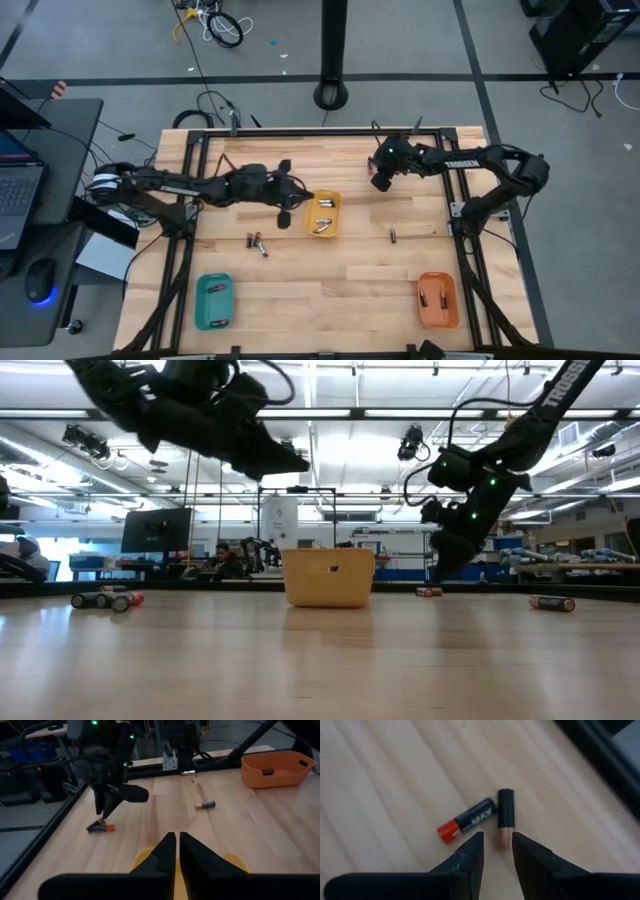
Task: Sort batteries
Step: Put the brown battery into the orange bin
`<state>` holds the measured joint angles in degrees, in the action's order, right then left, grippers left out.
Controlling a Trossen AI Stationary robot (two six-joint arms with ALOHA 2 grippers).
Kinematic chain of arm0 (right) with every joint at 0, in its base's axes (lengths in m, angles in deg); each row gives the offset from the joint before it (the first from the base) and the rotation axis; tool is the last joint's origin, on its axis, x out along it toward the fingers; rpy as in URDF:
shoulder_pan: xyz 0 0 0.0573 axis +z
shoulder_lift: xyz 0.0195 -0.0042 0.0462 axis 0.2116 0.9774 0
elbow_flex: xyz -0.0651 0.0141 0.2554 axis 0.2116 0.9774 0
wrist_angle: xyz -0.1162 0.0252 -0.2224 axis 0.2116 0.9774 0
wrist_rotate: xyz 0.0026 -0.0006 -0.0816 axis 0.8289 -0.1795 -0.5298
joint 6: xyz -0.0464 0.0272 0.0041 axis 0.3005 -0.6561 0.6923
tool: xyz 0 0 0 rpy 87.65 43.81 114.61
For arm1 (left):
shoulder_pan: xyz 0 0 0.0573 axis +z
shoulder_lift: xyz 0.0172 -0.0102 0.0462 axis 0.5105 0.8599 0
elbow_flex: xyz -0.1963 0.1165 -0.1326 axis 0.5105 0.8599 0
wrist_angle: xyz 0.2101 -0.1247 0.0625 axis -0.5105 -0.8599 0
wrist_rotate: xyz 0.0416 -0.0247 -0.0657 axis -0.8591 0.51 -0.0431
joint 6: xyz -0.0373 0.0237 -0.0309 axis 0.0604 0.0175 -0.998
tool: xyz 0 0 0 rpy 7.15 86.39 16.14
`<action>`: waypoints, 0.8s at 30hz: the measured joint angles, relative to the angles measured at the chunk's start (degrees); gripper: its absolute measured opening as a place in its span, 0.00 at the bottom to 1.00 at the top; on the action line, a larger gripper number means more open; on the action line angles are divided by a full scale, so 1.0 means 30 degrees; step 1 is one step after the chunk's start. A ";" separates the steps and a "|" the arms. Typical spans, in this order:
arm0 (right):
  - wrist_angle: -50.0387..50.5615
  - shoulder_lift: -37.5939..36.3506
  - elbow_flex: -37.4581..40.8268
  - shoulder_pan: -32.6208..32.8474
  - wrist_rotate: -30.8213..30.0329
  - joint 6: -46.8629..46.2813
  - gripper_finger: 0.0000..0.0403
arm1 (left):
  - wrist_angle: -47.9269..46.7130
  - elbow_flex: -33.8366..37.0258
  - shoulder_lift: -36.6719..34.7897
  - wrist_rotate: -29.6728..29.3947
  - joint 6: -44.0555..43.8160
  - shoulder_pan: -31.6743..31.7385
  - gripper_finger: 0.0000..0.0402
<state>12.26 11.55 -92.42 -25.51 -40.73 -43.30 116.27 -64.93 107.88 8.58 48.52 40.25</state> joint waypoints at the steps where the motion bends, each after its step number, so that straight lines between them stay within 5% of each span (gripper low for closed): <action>1: 0.0001 0.0168 0.0007 -0.0231 0.0378 0.0089 0.28 | 0.0206 0.0425 -0.0301 0.0063 -0.0073 0.0051 0.07; 15: -0.1993 0.2329 -0.0073 -0.1726 0.2045 0.0482 0.27 | 0.1689 0.2155 -0.0863 -0.0071 -0.0687 0.0483 0.07; 24: -0.1973 0.2327 -0.0092 -0.2024 0.2034 0.0332 0.16 | 0.1672 0.2155 -0.0863 -0.0064 -0.0689 0.0483 0.07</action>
<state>6.34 18.53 -92.69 -31.59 -34.63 -42.30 121.28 -58.47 105.29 8.39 46.46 41.70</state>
